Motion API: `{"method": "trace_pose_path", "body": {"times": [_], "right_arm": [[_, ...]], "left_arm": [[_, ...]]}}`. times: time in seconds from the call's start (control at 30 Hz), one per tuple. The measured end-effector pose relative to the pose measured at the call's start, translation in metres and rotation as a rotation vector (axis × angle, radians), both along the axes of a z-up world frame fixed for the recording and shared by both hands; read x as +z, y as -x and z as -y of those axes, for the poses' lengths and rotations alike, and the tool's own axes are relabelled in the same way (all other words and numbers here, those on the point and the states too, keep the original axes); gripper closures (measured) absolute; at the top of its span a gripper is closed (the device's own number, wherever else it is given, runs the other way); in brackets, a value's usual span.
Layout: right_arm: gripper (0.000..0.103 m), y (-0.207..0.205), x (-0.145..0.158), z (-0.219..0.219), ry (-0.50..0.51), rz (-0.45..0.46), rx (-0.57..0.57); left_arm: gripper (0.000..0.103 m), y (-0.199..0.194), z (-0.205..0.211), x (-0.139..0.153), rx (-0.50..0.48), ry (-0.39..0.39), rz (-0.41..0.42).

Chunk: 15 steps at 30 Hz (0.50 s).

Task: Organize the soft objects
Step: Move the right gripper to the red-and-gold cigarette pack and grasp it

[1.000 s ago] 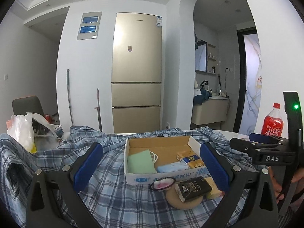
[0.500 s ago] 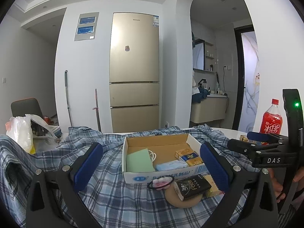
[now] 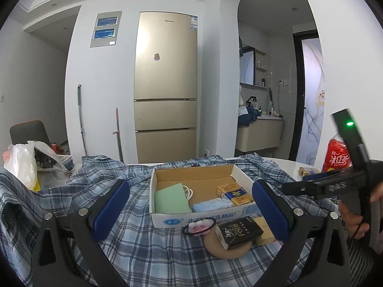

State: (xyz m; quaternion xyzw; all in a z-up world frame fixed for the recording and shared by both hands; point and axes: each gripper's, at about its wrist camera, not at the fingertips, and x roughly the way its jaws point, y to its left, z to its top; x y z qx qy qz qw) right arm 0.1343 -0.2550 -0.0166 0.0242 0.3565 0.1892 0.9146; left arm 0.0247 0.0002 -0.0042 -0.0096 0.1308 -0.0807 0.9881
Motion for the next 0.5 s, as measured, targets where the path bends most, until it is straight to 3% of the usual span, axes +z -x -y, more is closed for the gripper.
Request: {"method": "trace_pose_path", "body": {"times": [0.17,0.5], "right_arm": [[0.02,-0.027,-0.018,0.008,0.001,-0.135,-0.02],[0.023,-0.047,-0.041,-0.012,0.051,-0.247,-0.042]], "left_arm": [[0.0,-0.004,-0.003,-0.003,-0.042,0.038,-0.052],[0.0,0.0,0.008,-0.004,-0.051,-0.008,-0.034]]}}
